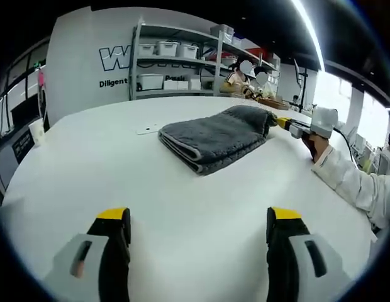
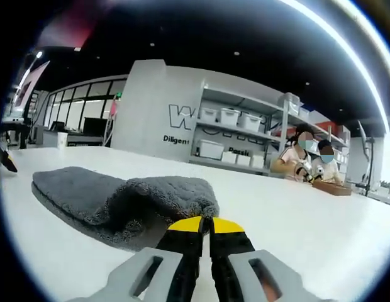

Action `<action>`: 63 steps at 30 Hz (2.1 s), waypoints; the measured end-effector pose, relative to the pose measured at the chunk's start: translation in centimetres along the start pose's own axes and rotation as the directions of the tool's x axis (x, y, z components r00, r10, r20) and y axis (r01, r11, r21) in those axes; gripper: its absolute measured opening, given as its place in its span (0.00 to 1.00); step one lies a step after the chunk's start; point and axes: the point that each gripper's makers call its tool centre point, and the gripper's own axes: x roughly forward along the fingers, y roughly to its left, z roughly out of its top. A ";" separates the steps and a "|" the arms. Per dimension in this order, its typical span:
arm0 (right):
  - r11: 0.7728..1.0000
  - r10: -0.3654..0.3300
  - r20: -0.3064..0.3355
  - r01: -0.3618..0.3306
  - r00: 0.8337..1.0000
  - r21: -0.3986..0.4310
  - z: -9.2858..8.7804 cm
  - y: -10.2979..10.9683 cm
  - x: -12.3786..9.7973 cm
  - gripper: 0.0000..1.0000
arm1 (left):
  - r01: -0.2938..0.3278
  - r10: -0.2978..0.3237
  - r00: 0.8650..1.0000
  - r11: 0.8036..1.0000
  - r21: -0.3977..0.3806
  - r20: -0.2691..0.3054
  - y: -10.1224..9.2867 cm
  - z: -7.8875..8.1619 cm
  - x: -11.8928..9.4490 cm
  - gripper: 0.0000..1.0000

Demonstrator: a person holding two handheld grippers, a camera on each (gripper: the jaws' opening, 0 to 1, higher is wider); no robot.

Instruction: Open the folded towel by lifting each exposed corner and separating the folded layers until the towel lies flat within the target outline without major curled edges

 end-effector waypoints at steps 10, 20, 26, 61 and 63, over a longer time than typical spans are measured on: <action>1.000 0.006 -0.011 -0.007 1.000 -0.016 -0.3 -0.6 -0.2 0.00 | -0.002 0.002 1.000 1.000 -0.002 0.002 0.1 0.0 -0.1 0.88; 1.000 0.001 -0.022 -0.001 1.000 -0.024 -0.7 -1.6 -0.4 0.00 | -0.003 0.003 1.000 1.000 -0.001 0.003 0.0 0.0 -0.2 0.88; 1.000 0.002 -0.040 -0.003 0.999 -0.025 -1.1 -2.1 -0.5 0.00 | -0.004 0.004 1.000 1.000 0.000 0.002 0.0 0.0 -0.2 0.88; 0.998 0.027 -0.217 -0.040 0.976 -0.052 -4.2 -2.4 -0.8 0.00 | 0.000 0.000 1.000 1.000 0.012 -0.004 -0.2 0.0 -0.1 0.88; 0.998 0.027 -0.214 -0.038 0.976 -0.050 -4.2 -2.4 -0.8 0.00 | 0.000 0.000 1.000 1.000 0.012 -0.005 -0.2 0.0 -0.1 0.88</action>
